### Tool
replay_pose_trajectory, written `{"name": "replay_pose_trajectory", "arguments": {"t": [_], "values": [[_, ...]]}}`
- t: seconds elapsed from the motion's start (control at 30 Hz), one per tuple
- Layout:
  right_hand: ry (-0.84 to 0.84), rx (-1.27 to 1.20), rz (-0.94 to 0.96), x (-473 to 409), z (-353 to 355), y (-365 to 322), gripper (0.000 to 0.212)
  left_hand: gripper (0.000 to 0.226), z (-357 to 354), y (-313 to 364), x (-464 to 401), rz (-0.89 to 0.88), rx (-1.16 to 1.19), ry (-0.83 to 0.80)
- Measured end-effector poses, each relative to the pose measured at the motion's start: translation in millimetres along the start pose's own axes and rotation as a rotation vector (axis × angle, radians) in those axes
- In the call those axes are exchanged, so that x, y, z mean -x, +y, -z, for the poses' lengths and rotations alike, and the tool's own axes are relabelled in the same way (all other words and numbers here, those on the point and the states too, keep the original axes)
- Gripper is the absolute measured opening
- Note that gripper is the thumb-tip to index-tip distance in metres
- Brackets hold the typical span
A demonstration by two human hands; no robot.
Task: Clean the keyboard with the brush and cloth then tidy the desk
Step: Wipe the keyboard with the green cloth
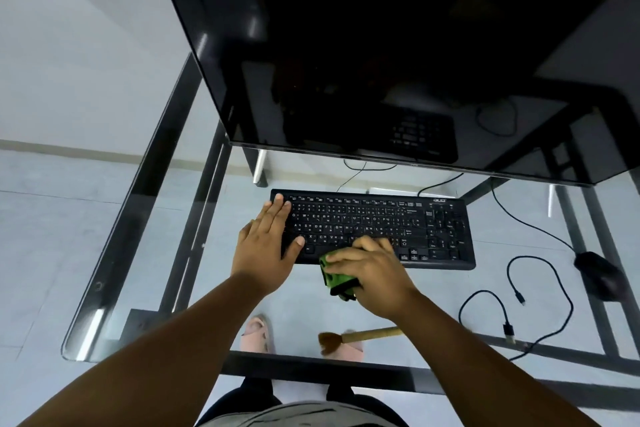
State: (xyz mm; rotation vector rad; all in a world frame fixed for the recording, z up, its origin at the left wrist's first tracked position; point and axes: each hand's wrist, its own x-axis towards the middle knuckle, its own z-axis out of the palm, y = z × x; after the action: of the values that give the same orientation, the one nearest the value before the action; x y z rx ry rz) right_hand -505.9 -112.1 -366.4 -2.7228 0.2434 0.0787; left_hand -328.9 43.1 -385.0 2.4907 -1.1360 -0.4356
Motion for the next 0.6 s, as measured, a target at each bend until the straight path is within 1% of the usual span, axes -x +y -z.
{"name": "replay_pose_trajectory", "arguments": {"t": [0.1, 0.2, 0.33, 0.5, 0.6], "values": [[0.013, -0.016, -0.041, 19, 8, 23, 0.058, 0.073, -5, 7, -1, -0.009, -0.033, -0.039], [0.047, -0.04, -0.114, 45, 20, 51, 0.056, 0.077, -11, 12, 0, 0.023, -0.054, -0.06], [0.089, -0.035, -0.175, 68, 28, 73, 0.054, 0.079, -15, 21, 2, 0.071, -0.052, -0.046], [0.176, -0.039, -0.2, 61, 24, 59, 0.051, 0.078, -19, 32, 2, 0.122, -0.099, -0.007], [0.157, -0.036, -0.139, 50, 16, 41, 0.056, 0.078, -24, 42, 2, 0.159, -0.118, 0.035]]}}
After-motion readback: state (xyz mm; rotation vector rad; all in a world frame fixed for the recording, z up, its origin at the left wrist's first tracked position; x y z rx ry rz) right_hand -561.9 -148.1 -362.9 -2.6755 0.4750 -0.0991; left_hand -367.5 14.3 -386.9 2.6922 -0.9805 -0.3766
